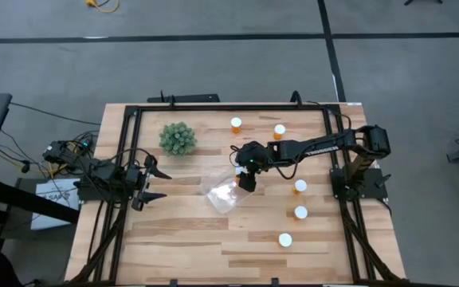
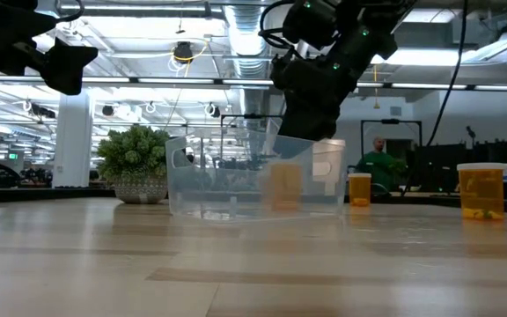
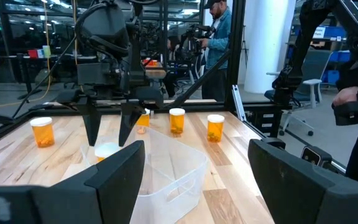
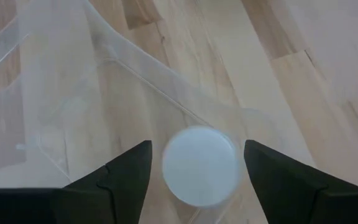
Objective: Pick and place pill bottles into a basket
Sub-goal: Put the orange medicine bottle into the transparent bin
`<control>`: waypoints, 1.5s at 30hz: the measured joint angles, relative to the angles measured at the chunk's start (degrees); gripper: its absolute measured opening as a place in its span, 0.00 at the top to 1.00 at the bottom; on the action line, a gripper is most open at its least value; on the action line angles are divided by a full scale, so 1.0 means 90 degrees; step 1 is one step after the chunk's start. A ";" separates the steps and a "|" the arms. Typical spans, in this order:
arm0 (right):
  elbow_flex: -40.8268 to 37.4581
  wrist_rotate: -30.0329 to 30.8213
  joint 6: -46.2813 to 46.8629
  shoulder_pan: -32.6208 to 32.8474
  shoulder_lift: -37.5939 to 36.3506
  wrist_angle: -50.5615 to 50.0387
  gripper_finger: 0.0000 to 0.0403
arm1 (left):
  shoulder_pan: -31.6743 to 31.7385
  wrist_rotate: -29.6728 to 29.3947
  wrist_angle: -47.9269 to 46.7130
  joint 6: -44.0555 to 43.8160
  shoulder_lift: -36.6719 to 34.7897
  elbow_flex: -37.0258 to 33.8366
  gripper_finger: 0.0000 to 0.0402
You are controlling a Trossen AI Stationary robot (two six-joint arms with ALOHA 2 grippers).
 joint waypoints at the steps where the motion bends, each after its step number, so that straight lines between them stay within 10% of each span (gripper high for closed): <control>1: 0.0004 0.0000 0.0000 0.0000 0.0000 -0.0007 0.38 | -0.0001 0.0000 0.0000 0.0000 0.0000 -0.0001 0.31; 13: 0.1593 0.0482 -0.0889 0.0046 -0.0276 -0.1554 0.38 | -0.0001 0.0000 0.0001 0.0000 0.0000 0.0001 0.31; 30: -0.1449 0.1781 0.1013 -0.2031 -0.3163 -0.1754 0.38 | 0.0000 0.0000 0.0001 -0.0002 0.0000 -0.0002 0.31; 45: -0.1608 0.0969 0.2124 -0.3283 -0.2706 -0.1538 0.28 | 0.0000 0.0000 -0.0001 0.0001 0.0000 -0.0001 0.31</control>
